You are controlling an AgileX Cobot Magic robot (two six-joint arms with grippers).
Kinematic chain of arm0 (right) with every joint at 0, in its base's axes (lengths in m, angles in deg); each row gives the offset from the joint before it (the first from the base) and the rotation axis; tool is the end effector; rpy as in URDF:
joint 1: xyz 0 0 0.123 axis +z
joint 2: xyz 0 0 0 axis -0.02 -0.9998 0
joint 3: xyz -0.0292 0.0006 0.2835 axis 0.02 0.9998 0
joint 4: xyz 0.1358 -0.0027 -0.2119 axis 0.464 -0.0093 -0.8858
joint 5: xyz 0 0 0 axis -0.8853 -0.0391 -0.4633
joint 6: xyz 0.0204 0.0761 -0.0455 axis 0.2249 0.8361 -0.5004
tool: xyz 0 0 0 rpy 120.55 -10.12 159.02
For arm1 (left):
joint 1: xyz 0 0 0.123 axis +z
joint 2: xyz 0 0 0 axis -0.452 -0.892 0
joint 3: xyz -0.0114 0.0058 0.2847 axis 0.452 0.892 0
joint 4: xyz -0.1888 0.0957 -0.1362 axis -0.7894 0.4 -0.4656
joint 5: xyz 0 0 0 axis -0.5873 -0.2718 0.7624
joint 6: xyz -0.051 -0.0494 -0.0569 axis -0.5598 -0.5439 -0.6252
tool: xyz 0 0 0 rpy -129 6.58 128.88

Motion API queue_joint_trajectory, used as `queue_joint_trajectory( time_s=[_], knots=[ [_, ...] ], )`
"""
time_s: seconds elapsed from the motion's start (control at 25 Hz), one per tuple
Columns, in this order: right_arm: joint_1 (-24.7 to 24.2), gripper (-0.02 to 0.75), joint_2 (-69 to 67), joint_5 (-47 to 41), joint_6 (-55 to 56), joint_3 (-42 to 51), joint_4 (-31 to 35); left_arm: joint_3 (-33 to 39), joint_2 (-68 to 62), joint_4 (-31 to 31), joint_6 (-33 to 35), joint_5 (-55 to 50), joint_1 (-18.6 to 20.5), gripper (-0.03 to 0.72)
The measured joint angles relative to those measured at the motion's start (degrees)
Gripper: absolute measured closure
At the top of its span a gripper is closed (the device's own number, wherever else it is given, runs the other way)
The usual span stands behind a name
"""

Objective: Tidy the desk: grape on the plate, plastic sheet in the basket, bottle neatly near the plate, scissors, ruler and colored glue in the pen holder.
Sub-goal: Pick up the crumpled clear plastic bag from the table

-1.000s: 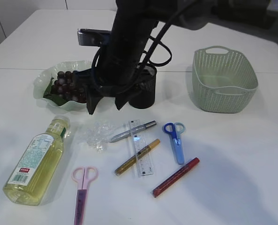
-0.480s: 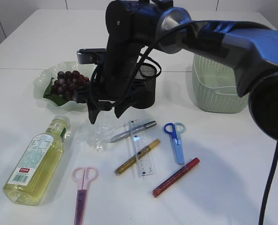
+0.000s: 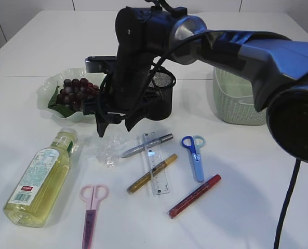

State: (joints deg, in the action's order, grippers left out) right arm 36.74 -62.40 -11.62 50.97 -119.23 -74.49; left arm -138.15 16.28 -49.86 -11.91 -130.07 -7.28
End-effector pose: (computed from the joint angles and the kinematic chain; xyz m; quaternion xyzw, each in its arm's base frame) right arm 0.4074 0.3137 0.1922 -0.2360 0.9568 0.1440 0.0900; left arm 0.1655 -0.0948 0.3405 0.1679 0.9652 -0.0019 0.2003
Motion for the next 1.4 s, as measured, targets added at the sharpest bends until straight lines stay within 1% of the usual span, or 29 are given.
queue_joint_trajectory(
  time_s=[0.4,0.56,0.64,0.76,0.84,1.4],
  knots=[
    [0.0,0.193,-0.9,0.1,2.1,-0.1,0.5,0.0,0.0,0.1,0.0,0.0,0.0,0.246],
    [0.0,0.193,-0.9,0.7,3.6,-0.1,-1.9,0.0,0.0,0.1,0.0,0.0,0.0,0.246],
    [0.0,0.180,-0.9,1.0,3.7,-0.1,-2.4,0.0,0.0,0.1,0.0,0.0,0.0,0.246],
    [0.0,0.130,-0.9,1.9,3.8,-0.1,-2.6,0.0,0.0,0.1,0.0,0.0,0.0,0.246],
    [0.0,0.111,-0.9,2.4,3.8,-0.1,-2.6,0.0,0.0,0.1,0.0,0.0,0.0,0.246],
    [0.0,0.101,-3.0,2.3,3.9,-0.1,0.3,0.0,0.0,0.1,0.0,0.0,0.0,0.247]
  ],
)
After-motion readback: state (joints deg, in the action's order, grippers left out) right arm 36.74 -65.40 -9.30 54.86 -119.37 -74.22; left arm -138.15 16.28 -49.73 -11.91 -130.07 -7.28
